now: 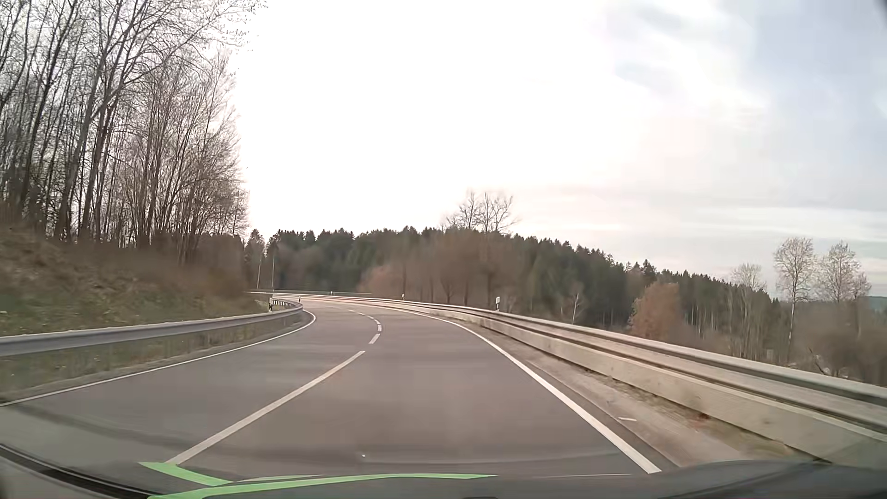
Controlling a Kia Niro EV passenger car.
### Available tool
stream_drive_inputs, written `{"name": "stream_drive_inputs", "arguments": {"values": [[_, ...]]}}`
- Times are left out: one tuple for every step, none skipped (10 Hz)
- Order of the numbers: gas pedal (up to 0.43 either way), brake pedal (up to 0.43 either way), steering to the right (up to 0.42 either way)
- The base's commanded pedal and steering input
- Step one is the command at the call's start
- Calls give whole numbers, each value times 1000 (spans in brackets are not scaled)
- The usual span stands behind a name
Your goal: Follow the waypoints while adhering to traffic rules and regulations
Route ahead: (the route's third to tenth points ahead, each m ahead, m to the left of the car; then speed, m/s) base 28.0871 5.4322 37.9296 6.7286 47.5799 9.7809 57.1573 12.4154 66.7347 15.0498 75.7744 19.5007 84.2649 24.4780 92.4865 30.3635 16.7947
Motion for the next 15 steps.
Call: {"name": "stream_drive_inputs", "arguments": {"values": [[0, 24, -16], [0, 30, -16], [0, 24, -18], [0, 0, -20], [0, 0, -20], [0, 0, -20], [0, 0, -22], [0, 0, -24], [0, 0, -24], [0, 0, -24], [0, 0, -25], [0, 0, -28], [0, 0, -29], [0, 0, -29], [0, 0, -29]]}}
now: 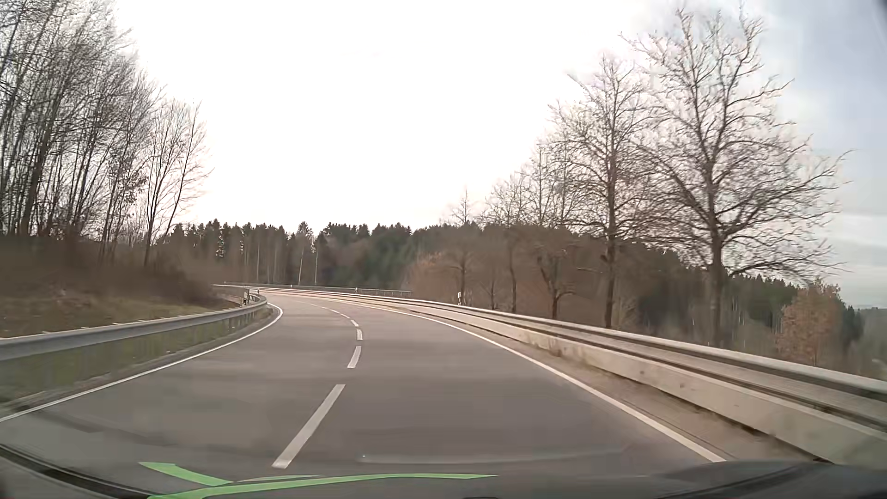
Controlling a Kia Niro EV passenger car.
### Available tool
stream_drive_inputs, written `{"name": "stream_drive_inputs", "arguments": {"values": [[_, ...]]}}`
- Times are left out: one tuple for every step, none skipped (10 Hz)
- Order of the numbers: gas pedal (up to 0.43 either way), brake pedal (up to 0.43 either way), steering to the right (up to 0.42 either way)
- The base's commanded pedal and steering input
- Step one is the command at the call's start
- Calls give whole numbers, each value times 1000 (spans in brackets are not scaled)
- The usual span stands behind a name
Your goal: Follow the waypoints while adhering to traffic rules and regulations
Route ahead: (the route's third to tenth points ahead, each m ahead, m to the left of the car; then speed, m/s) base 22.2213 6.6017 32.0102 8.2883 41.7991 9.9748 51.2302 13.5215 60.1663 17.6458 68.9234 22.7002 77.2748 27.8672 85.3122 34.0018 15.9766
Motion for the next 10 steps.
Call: {"name": "stream_drive_inputs", "arguments": {"values": [[0, 0, -30], [0, 0, -31], [20, 0, -33], [28, 0, -35], [39, 0, -37], [39, 0, -37], [47, 0, -38], [47, 0, -39], [59, 0, -41], [59, 0, -44]]}}
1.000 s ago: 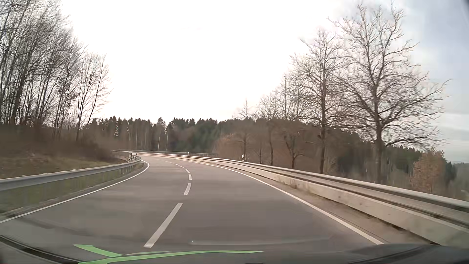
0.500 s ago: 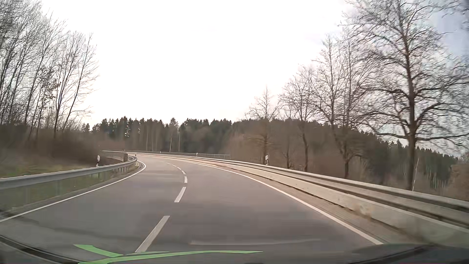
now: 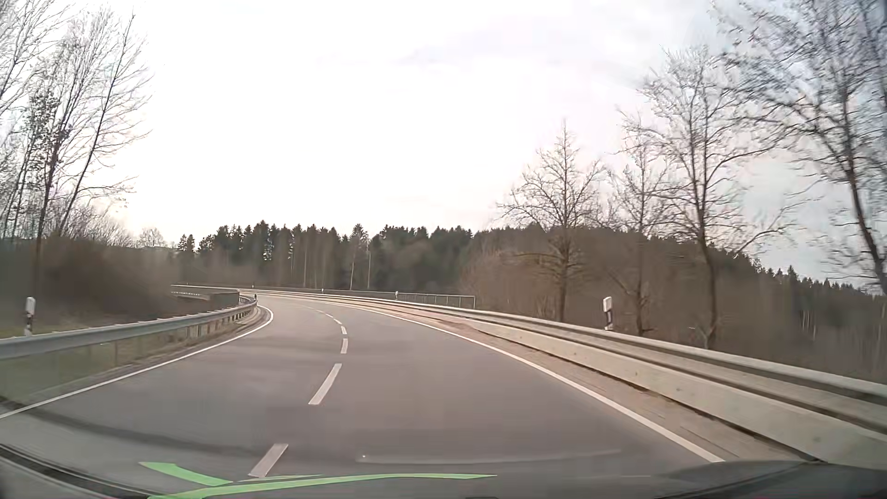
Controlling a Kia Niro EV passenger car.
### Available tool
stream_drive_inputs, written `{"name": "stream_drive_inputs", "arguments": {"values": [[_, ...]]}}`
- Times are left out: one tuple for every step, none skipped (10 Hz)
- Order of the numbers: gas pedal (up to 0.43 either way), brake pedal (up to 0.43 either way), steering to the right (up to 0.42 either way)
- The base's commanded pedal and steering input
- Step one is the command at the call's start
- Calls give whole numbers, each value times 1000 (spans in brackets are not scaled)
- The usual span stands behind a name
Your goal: Follow the waypoints while adhering to traffic rules and regulations
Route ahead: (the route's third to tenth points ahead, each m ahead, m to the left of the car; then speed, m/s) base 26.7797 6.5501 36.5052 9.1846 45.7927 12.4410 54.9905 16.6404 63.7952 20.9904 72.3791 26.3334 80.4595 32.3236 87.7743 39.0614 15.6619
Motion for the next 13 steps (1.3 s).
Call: {"name": "stream_drive_inputs", "arguments": {"values": [[59, 0, -45], [67, 0, -46], [67, 0, -47], [67, 0, -47], [67, 0, -47], [79, 0, -47], [79, 0, -47], [79, 0, -46], [79, 0, -46], [79, 0, -44], [79, 0, -43], [79, 0, -41], [79, 0, -40]]}}
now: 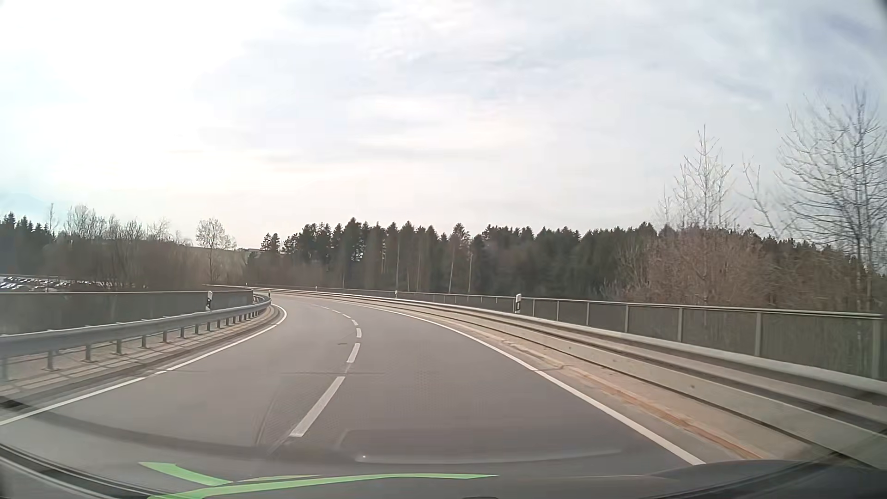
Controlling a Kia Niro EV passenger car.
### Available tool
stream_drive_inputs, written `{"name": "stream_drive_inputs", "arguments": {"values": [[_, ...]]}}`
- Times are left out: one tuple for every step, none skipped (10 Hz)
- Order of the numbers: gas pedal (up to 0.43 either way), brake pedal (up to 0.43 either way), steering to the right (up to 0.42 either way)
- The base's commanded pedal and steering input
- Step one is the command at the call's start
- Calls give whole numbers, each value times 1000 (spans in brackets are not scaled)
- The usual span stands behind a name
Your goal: Follow the waypoints while adhering to traffic rules and regulations
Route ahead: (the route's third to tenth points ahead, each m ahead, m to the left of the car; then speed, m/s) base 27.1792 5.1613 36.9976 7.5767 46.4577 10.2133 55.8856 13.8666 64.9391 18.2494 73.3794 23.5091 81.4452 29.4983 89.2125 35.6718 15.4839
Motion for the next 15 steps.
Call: {"name": "stream_drive_inputs", "arguments": {"values": [[87, 0, -39], [87, 0, -39], [87, 0, -39], [87, 0, -39], [87, 0, -38], [87, 0, -37], [87, 0, -36], [98, 0, -36], [98, 0, -35], [98, 0, -35], [98, 0, -35], [98, 0, -34], [98, 0, -34], [98, 0, -34], [98, 0, -34]]}}
